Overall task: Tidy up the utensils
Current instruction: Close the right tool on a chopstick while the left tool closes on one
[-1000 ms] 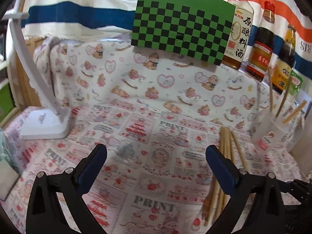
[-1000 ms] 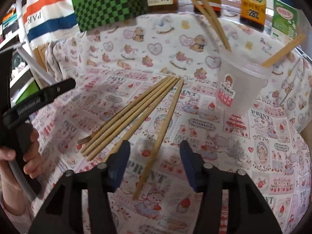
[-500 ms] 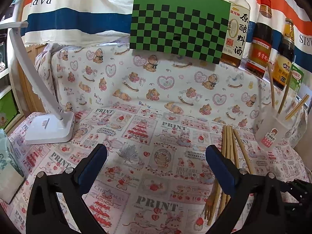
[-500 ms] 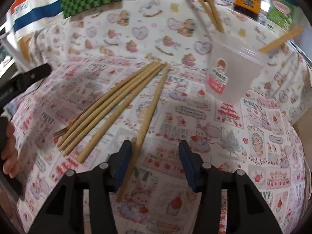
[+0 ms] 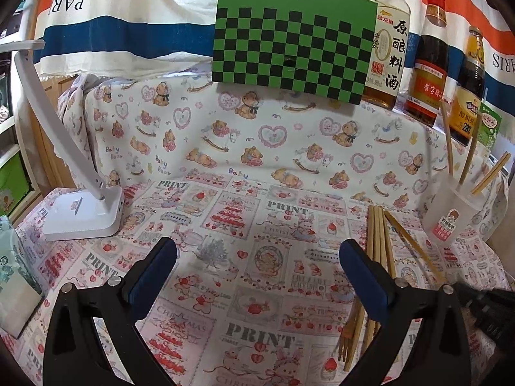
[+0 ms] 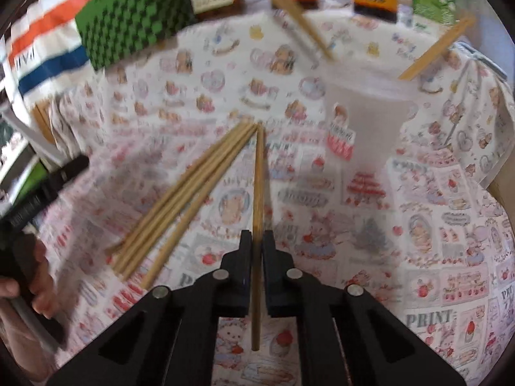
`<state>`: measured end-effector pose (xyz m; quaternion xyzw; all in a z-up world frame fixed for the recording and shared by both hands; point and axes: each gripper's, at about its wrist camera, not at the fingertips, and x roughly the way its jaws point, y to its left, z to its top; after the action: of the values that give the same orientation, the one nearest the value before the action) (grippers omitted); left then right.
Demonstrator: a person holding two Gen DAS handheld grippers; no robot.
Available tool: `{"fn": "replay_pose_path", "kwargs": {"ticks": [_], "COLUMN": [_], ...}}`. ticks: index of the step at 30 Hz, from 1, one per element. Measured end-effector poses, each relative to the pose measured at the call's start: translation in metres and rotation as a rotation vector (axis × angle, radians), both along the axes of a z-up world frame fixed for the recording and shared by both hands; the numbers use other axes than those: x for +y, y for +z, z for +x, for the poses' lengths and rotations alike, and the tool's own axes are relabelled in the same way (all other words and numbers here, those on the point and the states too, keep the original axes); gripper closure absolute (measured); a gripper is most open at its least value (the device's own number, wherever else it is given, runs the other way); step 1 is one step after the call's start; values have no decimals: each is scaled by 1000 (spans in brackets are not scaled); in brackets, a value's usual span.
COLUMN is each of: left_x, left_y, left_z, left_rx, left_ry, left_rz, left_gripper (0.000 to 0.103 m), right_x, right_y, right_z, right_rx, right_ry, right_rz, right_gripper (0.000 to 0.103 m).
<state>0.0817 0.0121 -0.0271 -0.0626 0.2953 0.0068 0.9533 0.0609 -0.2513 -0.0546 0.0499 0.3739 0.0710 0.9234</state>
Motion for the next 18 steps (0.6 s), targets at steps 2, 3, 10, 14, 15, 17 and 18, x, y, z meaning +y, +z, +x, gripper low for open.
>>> {"fn": "replay_pose_path", "kwargs": {"ticks": [2, 3, 10, 14, 15, 17, 18], "left_x": [0, -1, -12, -17, -18, -21, -23], "left_y": [1, 1, 3, 3, 4, 4, 5], "left_z": [0, -1, -3, -4, -5, -6, -6], "left_rx": [-1, -2, -11, 0, 0, 4, 9], "left_ry": [-17, -24, -52, -106, -120, -170, -191], "left_rz": [-8, -9, 23, 4, -4, -33, -48], "left_gripper": [3, 3, 3, 13, 17, 31, 35], "right_x": [-4, -6, -26, -31, -32, -31, -31], "right_y": [11, 17, 48, 63, 64, 71, 73], "right_z": [-7, -10, -29, -45, -47, -55, -57], "right_rx": [-65, -99, -277, -373, -389, -432, -448], "right_ry": [-32, -40, -78, -63, -62, -56, -56], "right_rz": [3, 15, 114, 153, 156, 150, 144], "right_gripper": [97, 97, 97, 97, 97, 97, 97]}}
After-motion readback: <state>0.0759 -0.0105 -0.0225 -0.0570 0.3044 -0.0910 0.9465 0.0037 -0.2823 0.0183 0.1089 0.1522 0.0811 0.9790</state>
